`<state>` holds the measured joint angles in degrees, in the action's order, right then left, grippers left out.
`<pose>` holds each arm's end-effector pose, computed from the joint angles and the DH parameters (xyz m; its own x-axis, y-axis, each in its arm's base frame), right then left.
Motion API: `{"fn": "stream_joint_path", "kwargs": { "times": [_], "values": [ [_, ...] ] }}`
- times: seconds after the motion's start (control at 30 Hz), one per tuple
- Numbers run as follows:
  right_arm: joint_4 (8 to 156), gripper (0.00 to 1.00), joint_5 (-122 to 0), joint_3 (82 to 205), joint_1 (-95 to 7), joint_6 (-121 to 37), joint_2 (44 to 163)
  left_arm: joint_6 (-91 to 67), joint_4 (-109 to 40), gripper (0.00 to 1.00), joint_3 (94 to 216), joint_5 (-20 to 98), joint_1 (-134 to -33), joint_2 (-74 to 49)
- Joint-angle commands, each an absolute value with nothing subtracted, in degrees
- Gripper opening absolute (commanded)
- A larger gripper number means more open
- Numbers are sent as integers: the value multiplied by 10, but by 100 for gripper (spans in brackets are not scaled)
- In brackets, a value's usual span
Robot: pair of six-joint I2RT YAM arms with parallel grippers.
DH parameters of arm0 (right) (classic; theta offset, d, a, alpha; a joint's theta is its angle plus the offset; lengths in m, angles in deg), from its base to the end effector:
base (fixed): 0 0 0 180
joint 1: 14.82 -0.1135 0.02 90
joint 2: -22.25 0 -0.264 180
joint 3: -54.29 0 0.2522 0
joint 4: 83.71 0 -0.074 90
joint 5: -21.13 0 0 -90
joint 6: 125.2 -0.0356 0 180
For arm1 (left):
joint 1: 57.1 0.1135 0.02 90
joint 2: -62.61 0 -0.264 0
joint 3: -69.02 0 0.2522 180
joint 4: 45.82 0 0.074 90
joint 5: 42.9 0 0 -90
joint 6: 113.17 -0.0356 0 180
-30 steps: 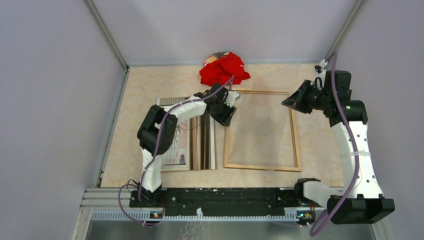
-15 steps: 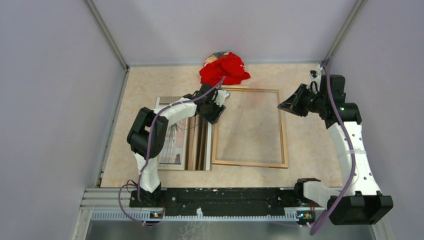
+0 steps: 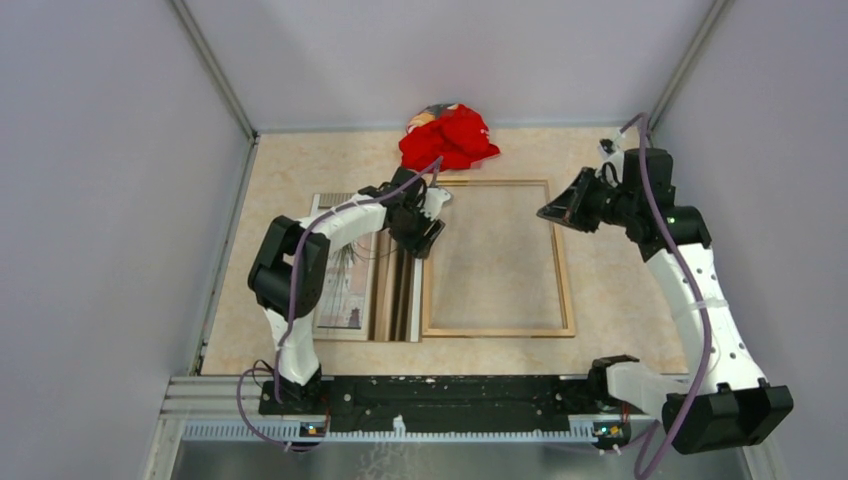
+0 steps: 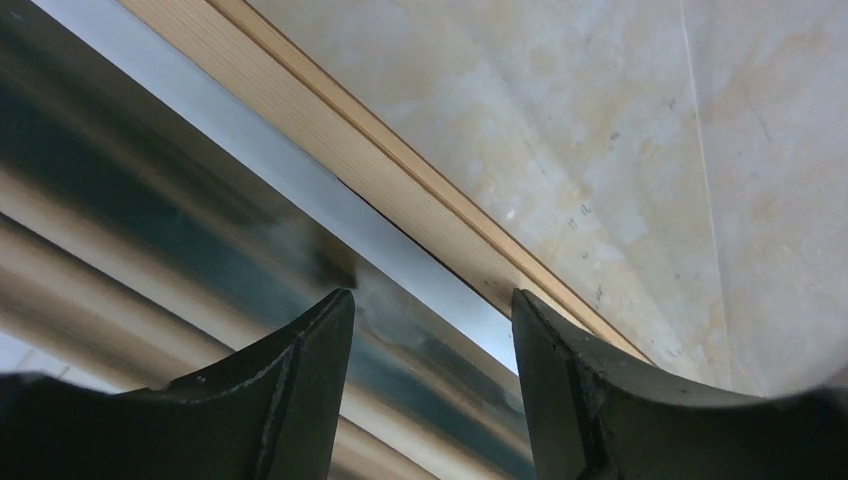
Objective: Put the photo into the frame
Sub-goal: Move the photo frame to the center of the board, then place the photo frame item in the photo frame.
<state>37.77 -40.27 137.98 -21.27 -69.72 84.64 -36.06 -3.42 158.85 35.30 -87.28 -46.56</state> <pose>0.2132 0.0412 0.3754 -0.7658 0.4141 -0.4920 -0.0527 0.7220 0.6898 0.3388 -0.2055 0.1835 -0.6138 0.6095 -0.5017 0.7311 0.6786 -0.0700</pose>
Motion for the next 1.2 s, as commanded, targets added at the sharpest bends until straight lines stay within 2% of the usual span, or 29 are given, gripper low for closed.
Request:
{"fn": "stream_joint_path", "kwargs": {
  "times": [0.0, 0.1, 0.2, 0.47, 0.6, 0.97, 1.17],
  "values": [
    [427, 0, -385, 1406, -232, -717, 851, -365, 64, 67, 1596, 274, -840, -438],
    [428, 0, -378, 1436, -237, -716, 866, -351, 81, 73, 1641, 229, -790, -430],
    [425, 0, -372, 1458, -240, -712, 883, -352, 84, 75, 1667, 259, -764, -425],
    [456, 0, -316, 1501, -244, -735, 954, -346, 62, 75, 1650, 304, -753, -423],
    [439, 0, -325, 1544, -258, -733, 976, -346, 48, 76, 1633, 313, -753, -417],
    [404, 0, -301, 1596, -260, -736, 972, -338, 30, 75, 1609, 313, -754, -403],
    [408, 0, -297, 1549, -260, -718, 976, -334, 30, 75, 1606, 326, -753, -396]
  ]
}}
